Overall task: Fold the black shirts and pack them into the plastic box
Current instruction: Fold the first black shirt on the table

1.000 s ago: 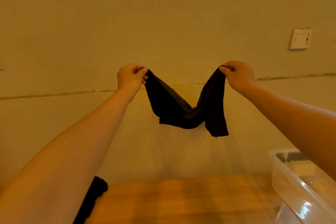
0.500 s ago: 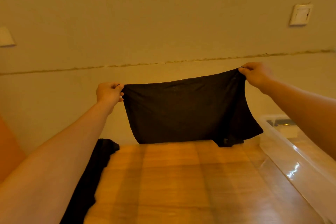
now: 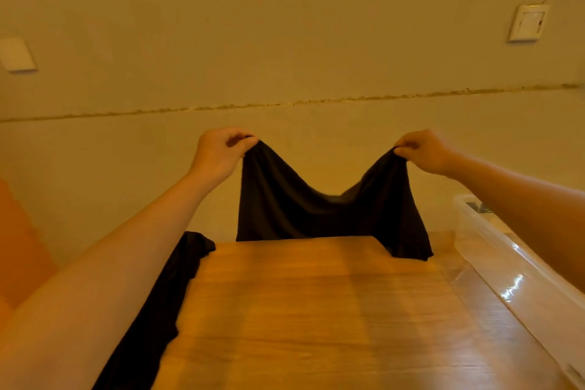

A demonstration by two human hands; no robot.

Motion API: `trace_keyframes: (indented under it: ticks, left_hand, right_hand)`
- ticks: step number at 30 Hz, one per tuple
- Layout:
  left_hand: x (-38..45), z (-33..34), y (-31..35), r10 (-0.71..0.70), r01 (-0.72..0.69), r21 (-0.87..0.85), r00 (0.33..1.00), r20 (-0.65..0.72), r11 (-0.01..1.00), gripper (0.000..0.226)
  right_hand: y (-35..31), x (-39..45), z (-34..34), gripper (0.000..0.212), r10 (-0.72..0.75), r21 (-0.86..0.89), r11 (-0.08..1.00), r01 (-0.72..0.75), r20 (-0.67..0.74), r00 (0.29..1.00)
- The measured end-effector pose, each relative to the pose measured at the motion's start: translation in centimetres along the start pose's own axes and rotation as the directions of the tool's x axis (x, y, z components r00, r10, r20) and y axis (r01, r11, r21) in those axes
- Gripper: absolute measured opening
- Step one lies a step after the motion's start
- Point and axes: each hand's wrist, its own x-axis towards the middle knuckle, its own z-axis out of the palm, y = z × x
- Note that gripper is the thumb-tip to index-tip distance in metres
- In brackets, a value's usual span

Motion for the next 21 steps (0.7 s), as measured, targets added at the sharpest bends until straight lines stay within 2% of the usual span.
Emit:
trace_keyframes:
  ticks: [3,8,11,14,17,19,21]
  left_hand:
    - [-1.3,1.6,1.3,0.043,-0.046,0.026,0.993,0.11,0.999,0.014]
    - [-2.9,3.8,1.4,0.072,-0.074,0.003,0.977,0.198,0.997,0.004]
    - [-3.8,4.3,2.5,0.114,-0.1,-0.069,0.965,0.235,0.993,0.005]
    - [-4.6,4.2,4.7,0.237,-0.198,-0.166,0.935,0.265,0.966,0.01]
    - [-5.1,3.8,5.6,0.31,-0.267,-0.198,0.922,0.231,0.943,0.008]
    - [-5.5,3.7,5.5,0.281,-0.229,-0.237,0.934,0.219,0.944,0.011]
    - [-6.4,3.8,5.0,0.208,-0.117,-0.297,0.932,0.296,0.948,0.023]
  right_hand:
    - [-1.0,-0.9,2.5,0.017,-0.086,-0.085,0.992,0.094,0.096,0.992]
    - [-3.9,-3.2,5.1,0.015,-0.219,-0.083,0.968,0.238,0.195,0.956]
    - [-7.1,-5.4,5.3,0.017,-0.324,0.028,0.945,0.325,0.205,0.924]
    - [-10.2,-7.4,5.3,0.03,-0.407,0.265,0.901,0.343,0.249,0.879]
    - [-11.6,-8.3,5.5,0.013,-0.398,0.403,0.861,0.311,0.151,0.905]
    - [-11.7,-8.7,5.6,0.009,-0.397,0.467,0.828,0.309,0.101,0.912]
    - [-11.4,-9.0,5.6,0.011,-0.398,0.5,0.812,0.302,0.094,0.913]
